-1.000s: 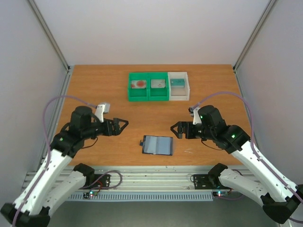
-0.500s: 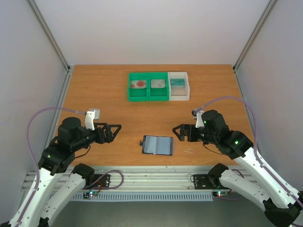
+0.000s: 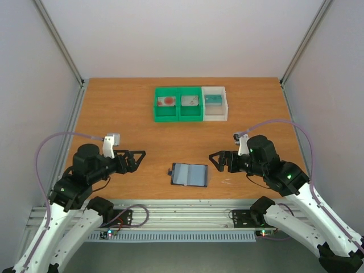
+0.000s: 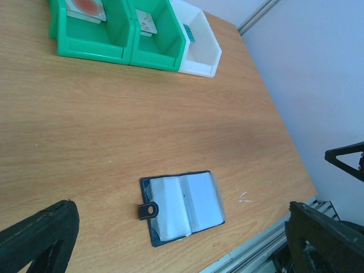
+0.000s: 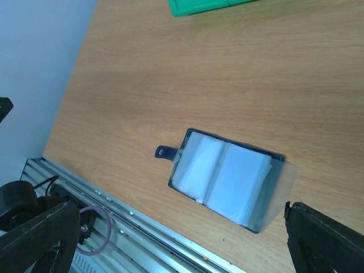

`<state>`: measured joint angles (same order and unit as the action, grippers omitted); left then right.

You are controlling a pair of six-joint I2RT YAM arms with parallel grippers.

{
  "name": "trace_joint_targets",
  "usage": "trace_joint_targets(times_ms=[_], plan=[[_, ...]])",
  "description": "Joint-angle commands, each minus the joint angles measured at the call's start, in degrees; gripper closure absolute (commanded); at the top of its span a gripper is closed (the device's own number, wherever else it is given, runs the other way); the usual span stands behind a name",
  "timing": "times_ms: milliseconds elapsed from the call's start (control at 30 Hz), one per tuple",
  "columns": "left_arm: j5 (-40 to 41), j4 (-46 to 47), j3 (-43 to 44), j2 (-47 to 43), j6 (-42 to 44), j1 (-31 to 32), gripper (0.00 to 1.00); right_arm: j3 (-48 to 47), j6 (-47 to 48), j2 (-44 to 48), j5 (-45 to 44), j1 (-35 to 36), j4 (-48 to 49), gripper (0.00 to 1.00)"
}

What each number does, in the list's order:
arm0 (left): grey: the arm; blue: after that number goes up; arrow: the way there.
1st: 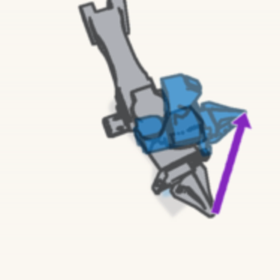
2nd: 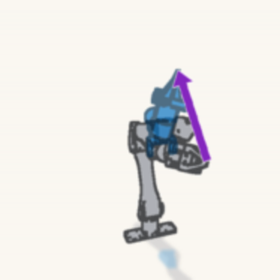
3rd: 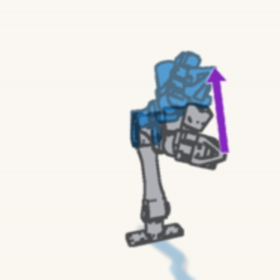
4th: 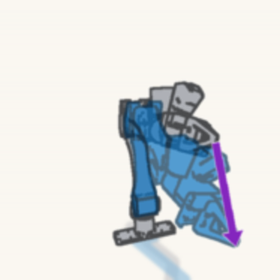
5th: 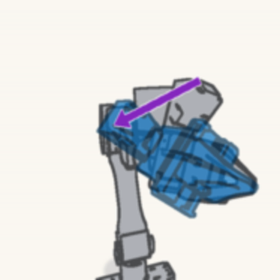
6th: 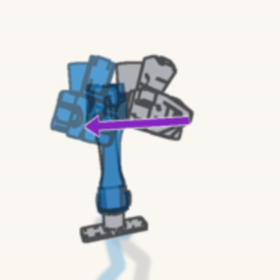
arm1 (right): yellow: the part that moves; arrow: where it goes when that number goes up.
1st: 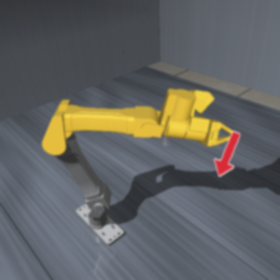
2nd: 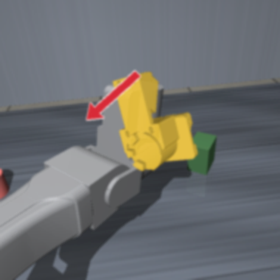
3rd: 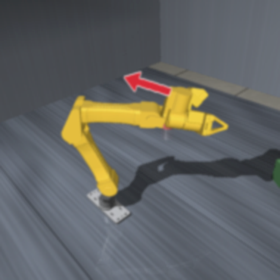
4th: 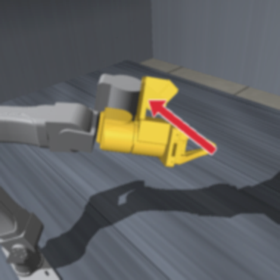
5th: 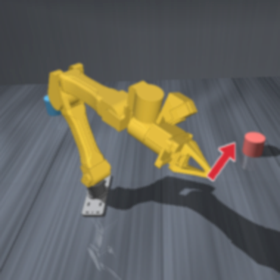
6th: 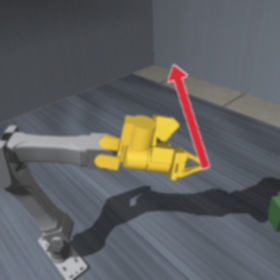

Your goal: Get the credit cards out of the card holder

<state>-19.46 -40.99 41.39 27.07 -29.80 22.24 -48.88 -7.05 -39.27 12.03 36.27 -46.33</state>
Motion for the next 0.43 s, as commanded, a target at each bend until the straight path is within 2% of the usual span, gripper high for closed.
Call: trace_joint_targets(times_ms=[0, 400], plan=[[0.93, 4.71, -0.84, -0.90, -1.14, 0.00, 0.01, 0.16, 0.39, 0.36, 0.40, -0.24, 1.09, 0.02], [0.21, 5.03, 0.52, 0.22, -0.10, 0.02, 0.01, -0.14, 0.96, 0.93, -0.52, -0.26, 0.93, 0.02]])
